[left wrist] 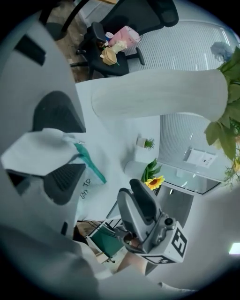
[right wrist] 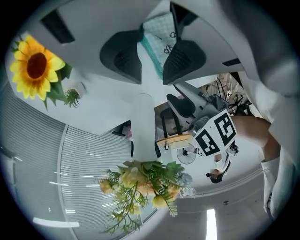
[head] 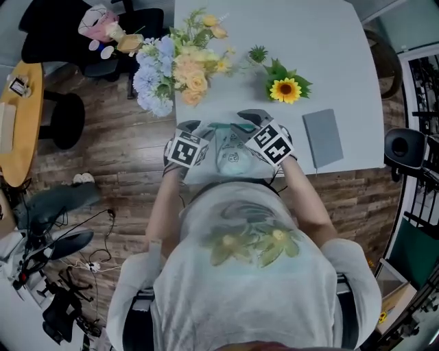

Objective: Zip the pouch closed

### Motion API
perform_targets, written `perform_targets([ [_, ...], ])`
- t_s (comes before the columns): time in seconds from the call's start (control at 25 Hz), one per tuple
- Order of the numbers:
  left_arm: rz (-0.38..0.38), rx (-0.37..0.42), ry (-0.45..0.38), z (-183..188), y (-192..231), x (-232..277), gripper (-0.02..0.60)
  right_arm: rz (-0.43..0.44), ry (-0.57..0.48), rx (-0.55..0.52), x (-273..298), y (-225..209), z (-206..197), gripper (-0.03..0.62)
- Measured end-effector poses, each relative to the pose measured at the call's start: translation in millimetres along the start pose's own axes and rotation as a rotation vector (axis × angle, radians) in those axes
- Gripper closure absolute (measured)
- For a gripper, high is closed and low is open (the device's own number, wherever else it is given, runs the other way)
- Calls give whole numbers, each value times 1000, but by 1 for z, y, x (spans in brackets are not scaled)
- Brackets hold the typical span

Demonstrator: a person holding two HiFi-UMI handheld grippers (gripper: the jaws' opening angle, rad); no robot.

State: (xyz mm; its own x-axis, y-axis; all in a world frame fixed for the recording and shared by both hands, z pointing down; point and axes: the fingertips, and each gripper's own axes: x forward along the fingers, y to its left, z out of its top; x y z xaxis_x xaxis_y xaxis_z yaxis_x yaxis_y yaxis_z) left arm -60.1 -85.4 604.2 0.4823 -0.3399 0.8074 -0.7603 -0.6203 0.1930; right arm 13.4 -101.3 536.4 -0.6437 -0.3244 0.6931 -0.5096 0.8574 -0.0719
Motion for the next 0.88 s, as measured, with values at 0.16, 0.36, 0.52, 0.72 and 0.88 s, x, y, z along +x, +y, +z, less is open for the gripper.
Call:
perform_targets([
  [0.16, -8, -17, 45, -12, 11, 13, 376, 58, 22, 1, 26, -5, 2, 439],
  [0.36, -19, -46, 72, -23, 18, 23, 383, 98, 42, 25, 52, -12, 0, 439],
  [0.52, -25, -39, 90, -27, 17, 31, 394, 115, 78, -3, 71, -13, -5, 439],
  [0.72, -44, -1, 112, -29, 15, 38, 417, 137, 112, -68, 87, -8, -9, 441],
  [0.88, -29, 13, 121, -28, 19, 37, 538, 150, 143, -116, 97, -5, -15, 441],
])
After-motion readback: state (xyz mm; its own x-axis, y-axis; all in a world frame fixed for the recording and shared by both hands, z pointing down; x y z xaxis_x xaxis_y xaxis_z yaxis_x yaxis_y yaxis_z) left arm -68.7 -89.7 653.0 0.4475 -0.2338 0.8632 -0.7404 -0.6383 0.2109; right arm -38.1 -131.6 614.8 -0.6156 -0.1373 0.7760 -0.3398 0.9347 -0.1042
